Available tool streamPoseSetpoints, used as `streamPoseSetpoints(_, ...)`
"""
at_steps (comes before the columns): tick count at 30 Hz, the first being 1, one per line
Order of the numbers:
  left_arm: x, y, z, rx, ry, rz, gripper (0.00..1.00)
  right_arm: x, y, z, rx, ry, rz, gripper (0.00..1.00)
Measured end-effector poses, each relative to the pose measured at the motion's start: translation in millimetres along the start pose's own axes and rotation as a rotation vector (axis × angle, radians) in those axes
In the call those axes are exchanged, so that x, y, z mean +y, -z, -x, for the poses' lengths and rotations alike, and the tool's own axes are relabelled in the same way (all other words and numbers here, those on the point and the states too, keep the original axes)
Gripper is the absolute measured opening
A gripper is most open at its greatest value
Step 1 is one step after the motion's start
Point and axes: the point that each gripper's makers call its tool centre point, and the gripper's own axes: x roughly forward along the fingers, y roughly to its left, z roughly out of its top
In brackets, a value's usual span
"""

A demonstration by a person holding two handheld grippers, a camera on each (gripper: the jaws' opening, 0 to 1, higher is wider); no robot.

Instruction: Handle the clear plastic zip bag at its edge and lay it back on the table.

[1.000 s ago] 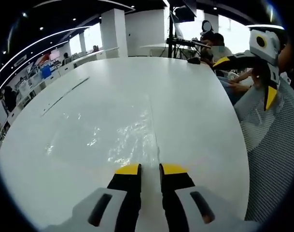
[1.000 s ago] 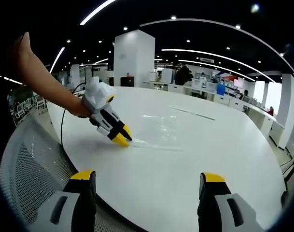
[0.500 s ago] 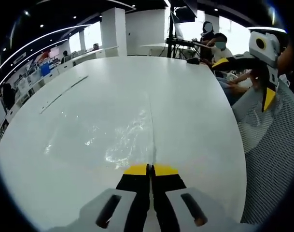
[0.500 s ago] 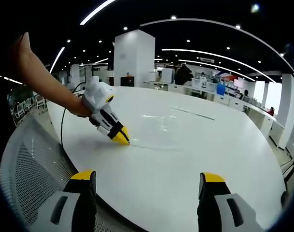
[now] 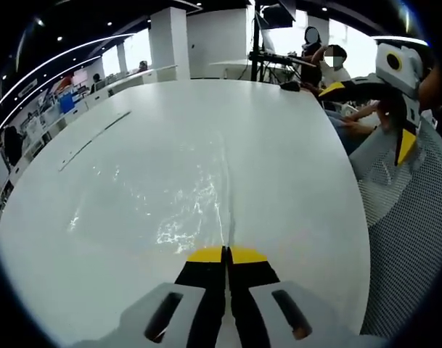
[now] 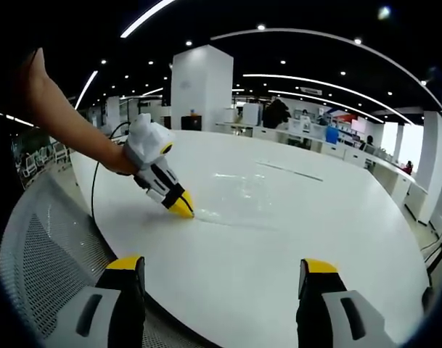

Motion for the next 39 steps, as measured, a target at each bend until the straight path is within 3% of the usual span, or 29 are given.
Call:
streamPoseSetpoints(22, -4.5, 0.3, 3, 0.024, -0.002, -0.032, 0.0, 1, -0.3, 0, 0.003, -0.002, 0.015, 0.88)
streamPoseSetpoints(39, -11.2, -9.7, 23, 0.012, -0.024, -0.095, 0.0, 8, -6.9, 1, -0.021, -0.036, 0.064, 0.79)
